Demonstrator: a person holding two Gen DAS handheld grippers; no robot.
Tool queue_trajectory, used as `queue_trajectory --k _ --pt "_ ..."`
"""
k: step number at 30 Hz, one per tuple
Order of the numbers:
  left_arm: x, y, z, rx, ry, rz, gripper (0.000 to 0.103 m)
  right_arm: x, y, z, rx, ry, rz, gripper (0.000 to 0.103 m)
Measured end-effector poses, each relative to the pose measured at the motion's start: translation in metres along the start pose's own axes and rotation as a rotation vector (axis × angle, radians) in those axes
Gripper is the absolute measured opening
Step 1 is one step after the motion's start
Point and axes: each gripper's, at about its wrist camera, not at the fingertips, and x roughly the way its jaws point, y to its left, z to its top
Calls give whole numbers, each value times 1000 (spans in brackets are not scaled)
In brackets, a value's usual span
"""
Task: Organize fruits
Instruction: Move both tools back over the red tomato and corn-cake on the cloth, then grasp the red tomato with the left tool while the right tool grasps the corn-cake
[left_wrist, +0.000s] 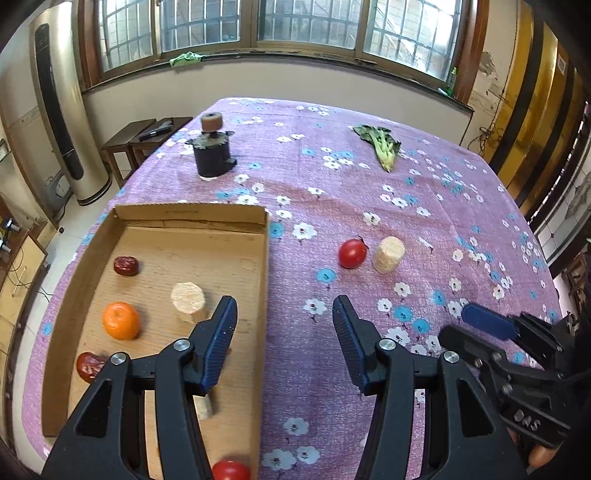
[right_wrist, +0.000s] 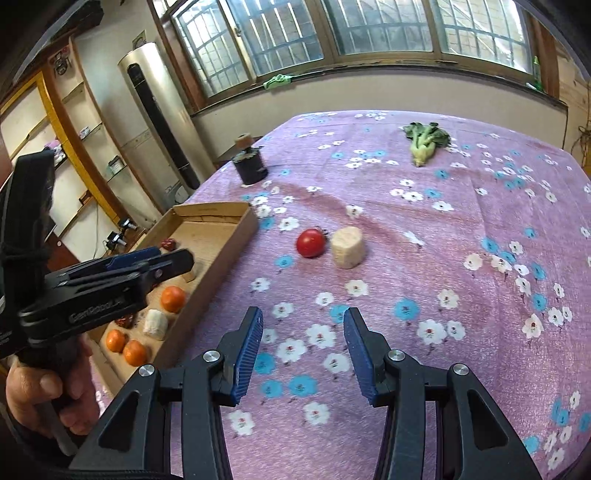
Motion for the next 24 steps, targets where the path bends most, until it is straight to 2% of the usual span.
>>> queue_trajectory --k 7,19,21,24 --pt "23 -19 -2 28 46 -15 52 37 -28 16 22 22 -50 48" --pt "69 -37 9 55 119 -28 52 107 -43 52 33 74 -49 45" --pt "78 -39 14 54 134 -37 52 104 -45 53 42 73 -20 37" --pt "91 -47 21 69 143 -37 52 75 -50 46 37 24 -37 37"
